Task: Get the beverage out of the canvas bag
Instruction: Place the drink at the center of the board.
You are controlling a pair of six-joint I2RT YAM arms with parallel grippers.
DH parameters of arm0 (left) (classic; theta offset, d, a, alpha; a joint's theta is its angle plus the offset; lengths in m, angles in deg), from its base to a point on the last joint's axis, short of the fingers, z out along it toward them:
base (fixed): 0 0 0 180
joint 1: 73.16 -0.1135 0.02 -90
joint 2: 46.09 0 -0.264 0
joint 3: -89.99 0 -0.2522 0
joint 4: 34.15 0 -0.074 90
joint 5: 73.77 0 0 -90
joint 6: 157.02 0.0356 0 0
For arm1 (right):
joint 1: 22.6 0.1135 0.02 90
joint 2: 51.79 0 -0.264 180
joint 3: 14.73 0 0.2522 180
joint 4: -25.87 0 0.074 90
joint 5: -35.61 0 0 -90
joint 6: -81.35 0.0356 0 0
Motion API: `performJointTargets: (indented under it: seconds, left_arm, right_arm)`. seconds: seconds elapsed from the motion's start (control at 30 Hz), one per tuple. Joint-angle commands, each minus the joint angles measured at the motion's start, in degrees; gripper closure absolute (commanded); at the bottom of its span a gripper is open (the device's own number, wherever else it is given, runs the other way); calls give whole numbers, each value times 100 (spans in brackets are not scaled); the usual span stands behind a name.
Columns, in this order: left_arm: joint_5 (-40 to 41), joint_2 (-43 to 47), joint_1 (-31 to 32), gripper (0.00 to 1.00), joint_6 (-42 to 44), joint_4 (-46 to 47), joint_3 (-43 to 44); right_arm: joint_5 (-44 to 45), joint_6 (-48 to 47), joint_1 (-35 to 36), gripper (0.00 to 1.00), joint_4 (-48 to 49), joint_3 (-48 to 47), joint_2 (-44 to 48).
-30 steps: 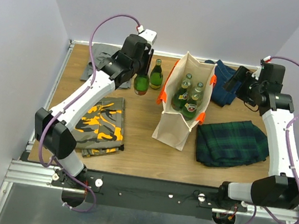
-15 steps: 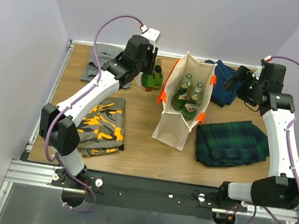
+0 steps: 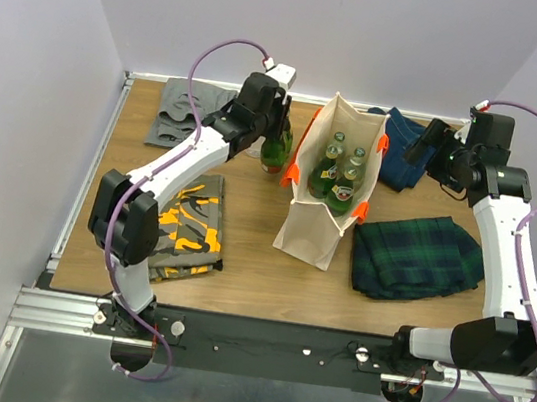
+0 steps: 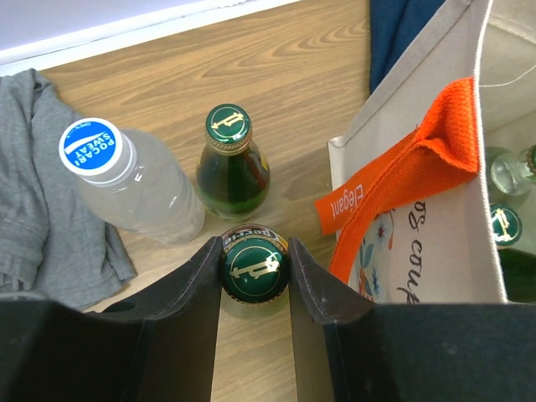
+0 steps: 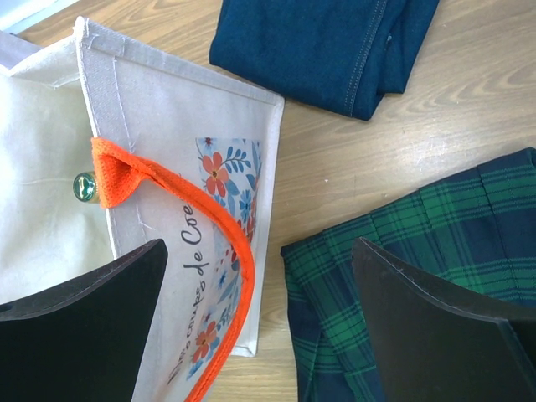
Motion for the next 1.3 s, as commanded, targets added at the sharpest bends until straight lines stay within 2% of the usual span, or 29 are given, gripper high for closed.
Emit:
performJointTargets:
  seconds: [0.0, 0.57, 1.27]
  left_arm:
    - [-161, 27, -21, 100, -60, 990, 153]
    - [-91, -307, -12, 100, 194, 1087, 214]
    - [-187, -544, -3, 100, 124, 1201, 354]
  right_arm:
    - [152, 48, -14, 0, -91, -175, 37]
    - [117, 83, -14, 0, -48, -193, -51]
    - [91, 56, -5, 0, 31, -193, -165]
